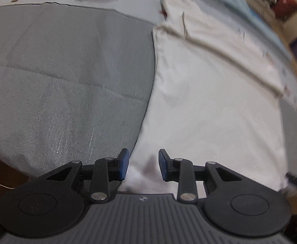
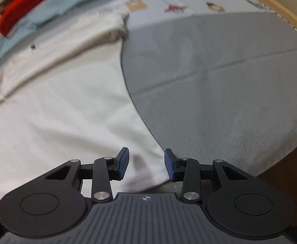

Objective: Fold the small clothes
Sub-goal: 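Move both grippers to the shirt hem edge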

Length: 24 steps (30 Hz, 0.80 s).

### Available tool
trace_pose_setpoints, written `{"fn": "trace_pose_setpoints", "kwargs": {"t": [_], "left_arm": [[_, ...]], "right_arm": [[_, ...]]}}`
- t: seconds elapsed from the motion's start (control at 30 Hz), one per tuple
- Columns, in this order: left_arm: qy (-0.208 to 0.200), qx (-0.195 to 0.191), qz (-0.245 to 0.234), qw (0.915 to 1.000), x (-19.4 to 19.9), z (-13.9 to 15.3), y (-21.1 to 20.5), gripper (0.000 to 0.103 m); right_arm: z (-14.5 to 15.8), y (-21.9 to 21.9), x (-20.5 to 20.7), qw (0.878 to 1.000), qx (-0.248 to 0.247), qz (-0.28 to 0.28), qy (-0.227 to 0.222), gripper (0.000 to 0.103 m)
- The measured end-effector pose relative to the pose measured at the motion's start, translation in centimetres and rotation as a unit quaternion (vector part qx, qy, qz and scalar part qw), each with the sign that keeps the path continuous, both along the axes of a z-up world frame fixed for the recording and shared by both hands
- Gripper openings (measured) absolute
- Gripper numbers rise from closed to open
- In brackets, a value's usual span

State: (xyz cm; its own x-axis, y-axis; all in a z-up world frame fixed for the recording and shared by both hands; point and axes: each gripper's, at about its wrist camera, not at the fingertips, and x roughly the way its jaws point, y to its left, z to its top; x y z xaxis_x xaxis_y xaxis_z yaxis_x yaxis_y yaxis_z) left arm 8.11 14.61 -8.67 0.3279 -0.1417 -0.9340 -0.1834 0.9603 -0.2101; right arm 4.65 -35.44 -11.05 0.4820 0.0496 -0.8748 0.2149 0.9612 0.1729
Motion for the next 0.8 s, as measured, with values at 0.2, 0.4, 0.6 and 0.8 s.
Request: {"fn": "trace_pose_setpoints", "kwargs": {"t": [0.2, 0.4, 0.6, 0.8], "left_arm": [[0.028, 0.05, -0.037, 0.9976, 0.2, -1.8, -1.3, 0.035], [0.027, 0.058, -0.047, 0.9969, 0.1, -2.0, -1.4, 0.035], [0.027, 0.055, -0.041, 0.9973, 0.4, -1.8, -1.4, 0.035], [0.026, 0.056, -0.045, 0.9971, 0.1, -1.7, -1.5, 0.035]], "right_arm": [[-0.5, 0.6, 0.5, 1.0, -0.02, 0.007, 0.007, 0.042], [0.3, 0.1, 0.4, 1.0, -0.019, -0.005, 0.001, 0.042], [0.3, -2.1, 0.3, 0.998, 0.024, -0.059, 0.0, 0.046], [-1.1, -1.8, 0.6, 0.998, 0.021, -0.058, 0.029, 0.047]]}}
